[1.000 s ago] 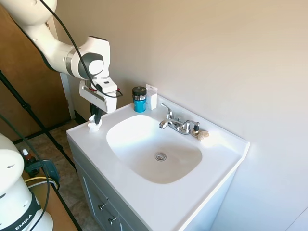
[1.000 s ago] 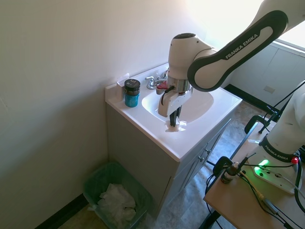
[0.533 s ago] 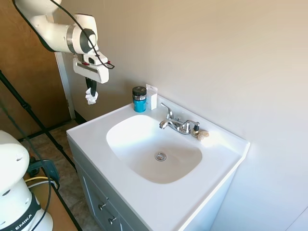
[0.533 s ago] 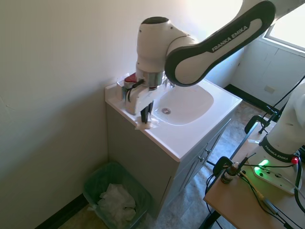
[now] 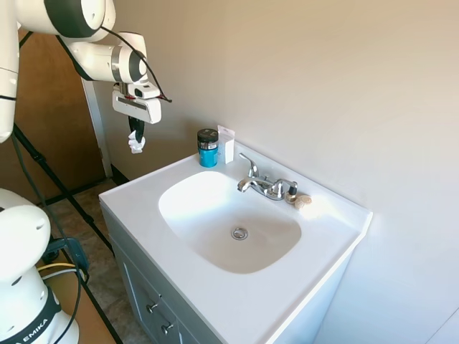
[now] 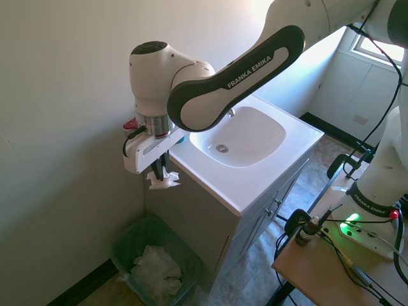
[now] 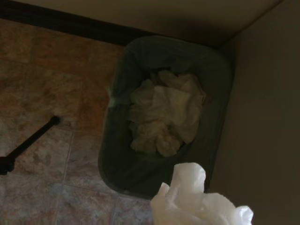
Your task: Throw the tissue in the trash bin
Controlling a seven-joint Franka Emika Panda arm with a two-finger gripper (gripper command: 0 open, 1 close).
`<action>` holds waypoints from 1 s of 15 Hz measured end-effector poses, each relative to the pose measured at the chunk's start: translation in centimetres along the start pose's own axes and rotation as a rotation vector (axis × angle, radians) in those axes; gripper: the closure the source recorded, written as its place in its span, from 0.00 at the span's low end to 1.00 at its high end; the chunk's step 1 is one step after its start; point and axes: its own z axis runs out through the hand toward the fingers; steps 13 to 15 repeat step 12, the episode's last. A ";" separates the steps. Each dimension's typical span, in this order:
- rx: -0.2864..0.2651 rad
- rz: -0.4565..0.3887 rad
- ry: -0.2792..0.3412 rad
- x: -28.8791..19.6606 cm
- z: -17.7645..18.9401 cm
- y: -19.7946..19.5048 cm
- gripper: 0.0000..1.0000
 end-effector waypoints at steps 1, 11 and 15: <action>-0.008 -0.003 0.001 -0.2 -0.1 -0.1 0.00; 0.025 0.027 0.025 -1.6 -4.6 -1.6 0.00; 0.045 0.046 0.035 -1.7 -6.1 -1.4 0.00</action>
